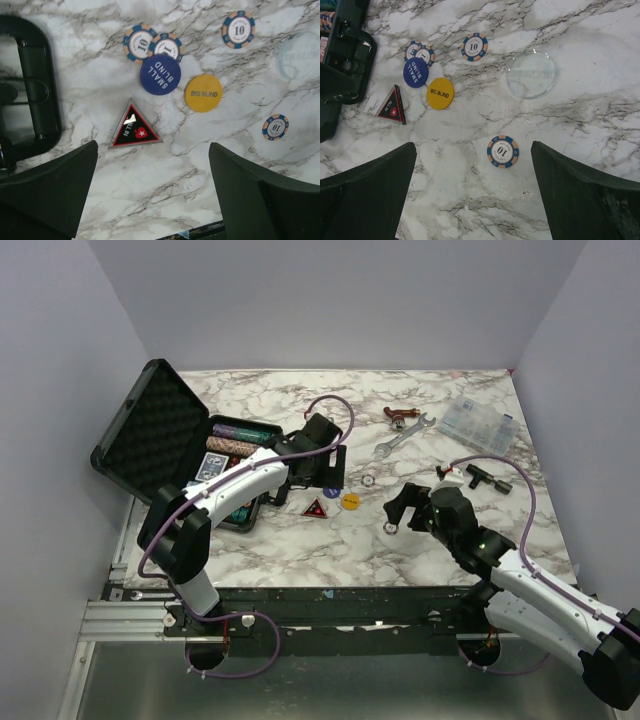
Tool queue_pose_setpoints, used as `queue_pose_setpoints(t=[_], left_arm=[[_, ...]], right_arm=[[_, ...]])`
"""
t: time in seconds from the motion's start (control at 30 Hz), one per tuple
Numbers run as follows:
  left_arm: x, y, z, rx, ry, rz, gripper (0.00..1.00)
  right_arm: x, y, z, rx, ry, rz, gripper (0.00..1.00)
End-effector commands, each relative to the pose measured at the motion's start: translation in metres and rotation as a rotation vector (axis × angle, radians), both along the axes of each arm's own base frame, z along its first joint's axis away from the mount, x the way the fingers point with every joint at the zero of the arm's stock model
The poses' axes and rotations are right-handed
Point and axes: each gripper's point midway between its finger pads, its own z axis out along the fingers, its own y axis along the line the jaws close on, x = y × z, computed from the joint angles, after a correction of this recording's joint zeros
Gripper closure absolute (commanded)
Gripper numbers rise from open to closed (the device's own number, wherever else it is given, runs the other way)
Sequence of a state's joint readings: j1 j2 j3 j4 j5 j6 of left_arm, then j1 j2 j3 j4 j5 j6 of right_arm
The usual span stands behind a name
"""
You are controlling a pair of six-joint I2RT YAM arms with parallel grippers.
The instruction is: Pack up texas hold em set
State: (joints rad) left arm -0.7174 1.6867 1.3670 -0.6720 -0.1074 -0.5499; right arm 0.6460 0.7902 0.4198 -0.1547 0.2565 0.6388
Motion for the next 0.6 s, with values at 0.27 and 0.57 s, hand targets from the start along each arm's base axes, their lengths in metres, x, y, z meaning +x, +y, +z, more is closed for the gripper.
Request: queue_pose_setpoints(t=[0.27,0.57], left_arm=[[-0.053,-0.007,-0.025,-0.113,0.083,-0.275,0.11],[-0.044,0.012,-0.057,0.136,0.129,-0.456,0.08]], right_arm=[[-0.002,-0.002,0.006,0.011,-0.028,0.003,0.00],[-0.006,-0.002,0.013,0.037,-0.067,0.027,0.00]])
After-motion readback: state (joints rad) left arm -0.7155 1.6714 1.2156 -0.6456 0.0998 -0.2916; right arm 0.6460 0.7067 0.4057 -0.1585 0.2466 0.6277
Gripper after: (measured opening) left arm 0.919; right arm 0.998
